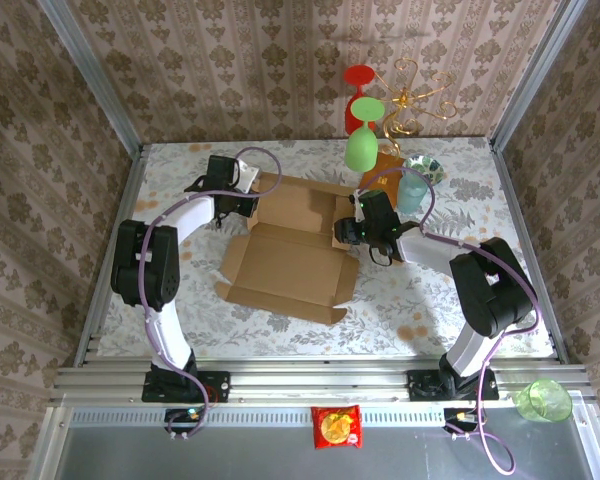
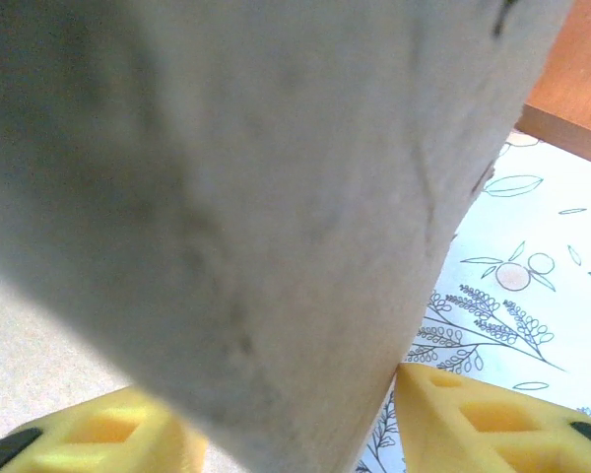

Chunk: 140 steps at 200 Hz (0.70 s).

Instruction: Fold the paper box

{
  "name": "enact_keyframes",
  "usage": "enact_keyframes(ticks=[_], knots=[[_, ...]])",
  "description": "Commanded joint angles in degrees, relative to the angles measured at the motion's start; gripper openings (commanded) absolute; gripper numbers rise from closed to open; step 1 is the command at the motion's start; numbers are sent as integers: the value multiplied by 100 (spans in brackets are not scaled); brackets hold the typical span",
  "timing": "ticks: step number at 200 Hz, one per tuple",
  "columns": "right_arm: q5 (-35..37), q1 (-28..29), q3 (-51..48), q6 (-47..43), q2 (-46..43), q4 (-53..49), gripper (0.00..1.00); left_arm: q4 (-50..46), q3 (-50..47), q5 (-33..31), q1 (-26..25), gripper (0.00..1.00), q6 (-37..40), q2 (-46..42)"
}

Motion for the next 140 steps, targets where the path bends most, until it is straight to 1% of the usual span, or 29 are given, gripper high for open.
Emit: enact_keyframes(ticks=[1,24,45,66,73,94,112,127,140], knots=[[204,69,-72,83,146,-345,46,-239,161,270,-88,0,-117,118],[481,106,62,100,263,-390,38,-271,203,257,-113,0,-114,129],[728,170,161,146,325,-467,37,-292,225,248,-122,0,-130,133],[1039,249,164,221,310,-491,28,-356,275,216,-148,0,-129,129],[1068,260,148,248,291,-470,26,-362,286,210,-156,0,-132,120],[1089,277,124,276,261,-437,26,-404,289,187,-172,0,-132,100],[1147,278,104,230,244,-478,21,-439,263,165,-170,0,-147,85],[1075,278,64,197,206,-418,21,-441,249,145,-183,0,-183,68],[925,278,35,181,197,-371,27,-435,232,143,-188,0,-218,67]])
